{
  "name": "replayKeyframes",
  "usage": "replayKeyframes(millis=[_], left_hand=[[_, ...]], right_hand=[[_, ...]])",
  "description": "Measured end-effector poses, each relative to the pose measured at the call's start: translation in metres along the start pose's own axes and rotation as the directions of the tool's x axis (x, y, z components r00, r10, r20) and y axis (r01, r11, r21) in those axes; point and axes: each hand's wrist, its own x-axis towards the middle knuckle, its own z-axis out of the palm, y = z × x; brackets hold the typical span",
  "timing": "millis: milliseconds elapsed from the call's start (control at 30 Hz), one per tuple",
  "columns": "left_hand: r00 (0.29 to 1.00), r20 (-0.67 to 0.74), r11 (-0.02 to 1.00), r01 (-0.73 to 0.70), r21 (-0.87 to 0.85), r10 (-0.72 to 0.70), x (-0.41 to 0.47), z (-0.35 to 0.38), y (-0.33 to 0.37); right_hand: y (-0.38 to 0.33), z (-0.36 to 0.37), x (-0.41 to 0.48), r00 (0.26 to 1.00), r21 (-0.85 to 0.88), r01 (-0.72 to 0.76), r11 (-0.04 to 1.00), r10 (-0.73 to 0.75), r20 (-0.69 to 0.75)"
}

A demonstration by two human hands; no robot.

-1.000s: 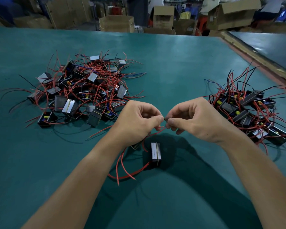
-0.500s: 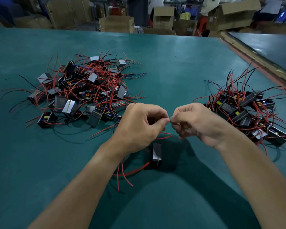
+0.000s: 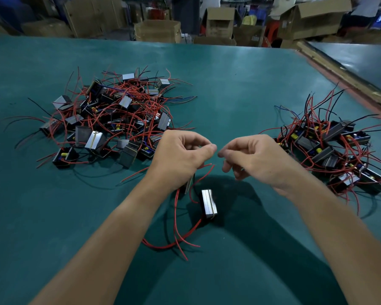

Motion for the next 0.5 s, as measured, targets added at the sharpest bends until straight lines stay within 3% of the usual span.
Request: replayKeyframes(millis=[100,300,500], left_hand=[[0.998,-0.032,0.998,0.057,0.005,-0.057,0.002,0.0,0.001],[0.977,-0.104,0.98,0.177,-0.085,-0.186,0.007,0.0,0.001],[0.97,-0.145,0.977,0.182,-0.108,-0.197,0.008,-0.001,0.001]], right_hand=[[0.002,0.008,-0.001,0.997,-0.155,0.061,0.986,-0.053,0.054],[-0.002,0.014,-0.008,0.967,-0.216,0.207,0.954,-0.167,0.191],[-0.002,0.023,-0.014,0.945,-0.428,0.253,0.867,-0.127,0.301]])
